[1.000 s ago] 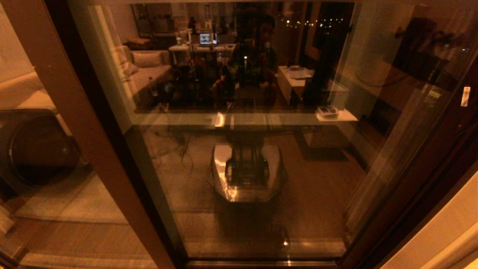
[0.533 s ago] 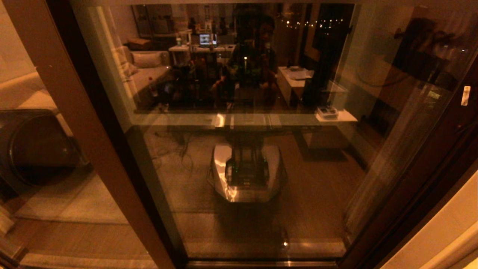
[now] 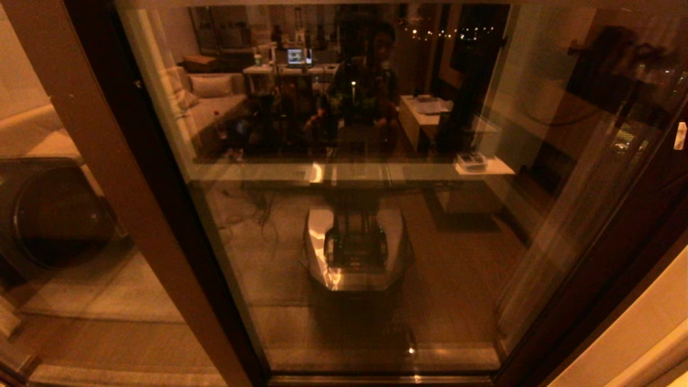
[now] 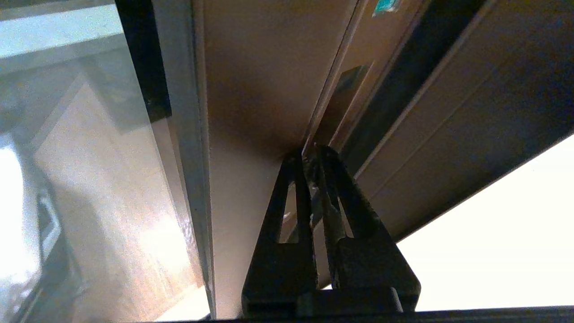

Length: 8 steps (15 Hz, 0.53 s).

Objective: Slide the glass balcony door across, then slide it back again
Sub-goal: Close the slid door

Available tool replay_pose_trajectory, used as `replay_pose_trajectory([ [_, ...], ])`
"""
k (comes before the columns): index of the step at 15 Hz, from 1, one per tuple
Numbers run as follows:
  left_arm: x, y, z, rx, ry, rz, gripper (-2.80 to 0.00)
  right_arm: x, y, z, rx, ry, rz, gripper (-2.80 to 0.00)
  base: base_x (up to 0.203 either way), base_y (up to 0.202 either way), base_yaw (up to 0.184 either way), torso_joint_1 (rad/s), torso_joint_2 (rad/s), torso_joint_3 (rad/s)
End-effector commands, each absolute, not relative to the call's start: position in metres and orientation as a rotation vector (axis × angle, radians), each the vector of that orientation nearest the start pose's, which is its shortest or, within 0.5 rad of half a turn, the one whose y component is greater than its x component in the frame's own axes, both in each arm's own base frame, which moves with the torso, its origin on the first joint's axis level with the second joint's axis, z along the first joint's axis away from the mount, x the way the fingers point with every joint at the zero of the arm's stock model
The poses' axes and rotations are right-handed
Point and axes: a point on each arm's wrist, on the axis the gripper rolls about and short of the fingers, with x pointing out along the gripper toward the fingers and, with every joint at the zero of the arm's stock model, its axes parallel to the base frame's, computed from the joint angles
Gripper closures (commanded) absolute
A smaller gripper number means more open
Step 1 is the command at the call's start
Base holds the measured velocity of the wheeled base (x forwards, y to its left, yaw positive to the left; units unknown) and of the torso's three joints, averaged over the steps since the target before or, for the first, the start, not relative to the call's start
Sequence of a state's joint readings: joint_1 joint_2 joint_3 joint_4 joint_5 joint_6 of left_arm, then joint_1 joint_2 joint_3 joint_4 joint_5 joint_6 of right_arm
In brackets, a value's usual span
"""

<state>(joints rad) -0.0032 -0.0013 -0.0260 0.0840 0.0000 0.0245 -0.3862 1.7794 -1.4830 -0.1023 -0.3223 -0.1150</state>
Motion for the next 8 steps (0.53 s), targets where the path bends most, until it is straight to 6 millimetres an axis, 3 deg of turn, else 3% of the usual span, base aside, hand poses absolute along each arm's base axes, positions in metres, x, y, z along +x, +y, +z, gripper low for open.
replay_pose_trajectory([
  [1,-0.025,0.0,0.074,0.025,0.057,-0.004,0.0,0.321,-0.138,0.295,-0.104,0.248,-0.692,0.0,0.0,0.0,0.0,0.0,0.0,0.0],
  [5,-0.025,0.0,0.074,0.025,0.057,-0.004,0.0,0.304,-0.136,0.311,-0.106,0.201,-0.699,0.0,0.0,0.0,0.0,0.0,0.0,0.0],
  [8,-0.025,0.0,0.074,0.025,0.057,-0.004,0.0,0.276,-0.126,0.332,-0.11,0.144,-0.675,0.0,0.0,0.0,0.0,0.0,0.0,0.0],
])
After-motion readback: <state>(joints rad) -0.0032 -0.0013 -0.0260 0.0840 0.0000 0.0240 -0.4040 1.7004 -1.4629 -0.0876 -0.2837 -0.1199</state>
